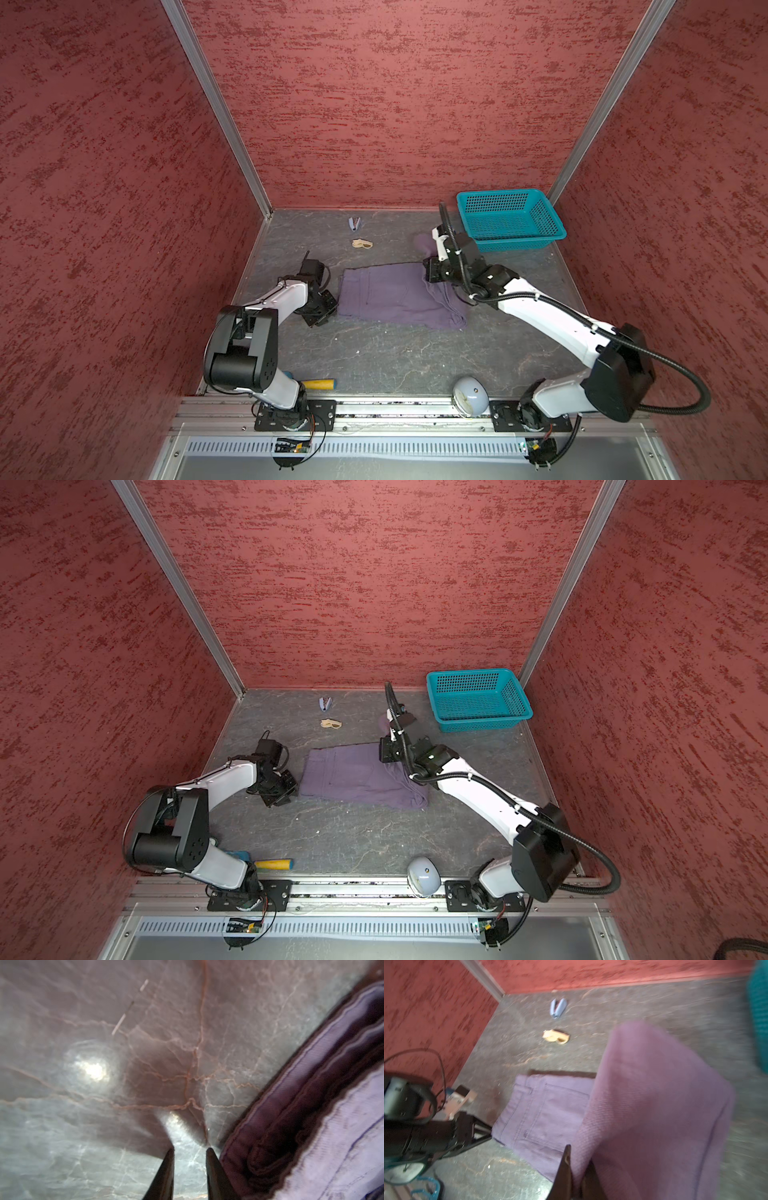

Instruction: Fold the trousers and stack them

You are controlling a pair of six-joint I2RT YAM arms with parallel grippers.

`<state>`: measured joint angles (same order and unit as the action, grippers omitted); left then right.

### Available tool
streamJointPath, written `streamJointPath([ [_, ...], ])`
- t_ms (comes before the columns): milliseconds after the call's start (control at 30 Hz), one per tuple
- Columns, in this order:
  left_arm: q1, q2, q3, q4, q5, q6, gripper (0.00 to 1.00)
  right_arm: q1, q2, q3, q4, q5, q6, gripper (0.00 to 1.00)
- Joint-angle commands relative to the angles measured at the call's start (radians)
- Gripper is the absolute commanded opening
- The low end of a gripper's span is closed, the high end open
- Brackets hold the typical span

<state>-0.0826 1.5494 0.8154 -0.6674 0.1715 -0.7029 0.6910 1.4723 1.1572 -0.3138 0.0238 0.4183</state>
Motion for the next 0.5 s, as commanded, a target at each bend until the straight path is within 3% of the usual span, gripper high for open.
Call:
streamJointPath([
  [0,-0.014,0.042,0.001,0.042,0.011,-0.015,0.28,0.07,0.064,0.055,0.072,0.01,-0.016,0.0],
  [167,-0.027,0.067,0.002,0.052,0.013,-0.019,0.28,0.159,0.16,0.112,0.106,-0.015,-0.008,0.0],
  [467,-0.048,0.089,0.004,0.063,0.016,-0.028,0.28,0.206,0.285,0.213,0.159,-0.053,0.038,0.0],
])
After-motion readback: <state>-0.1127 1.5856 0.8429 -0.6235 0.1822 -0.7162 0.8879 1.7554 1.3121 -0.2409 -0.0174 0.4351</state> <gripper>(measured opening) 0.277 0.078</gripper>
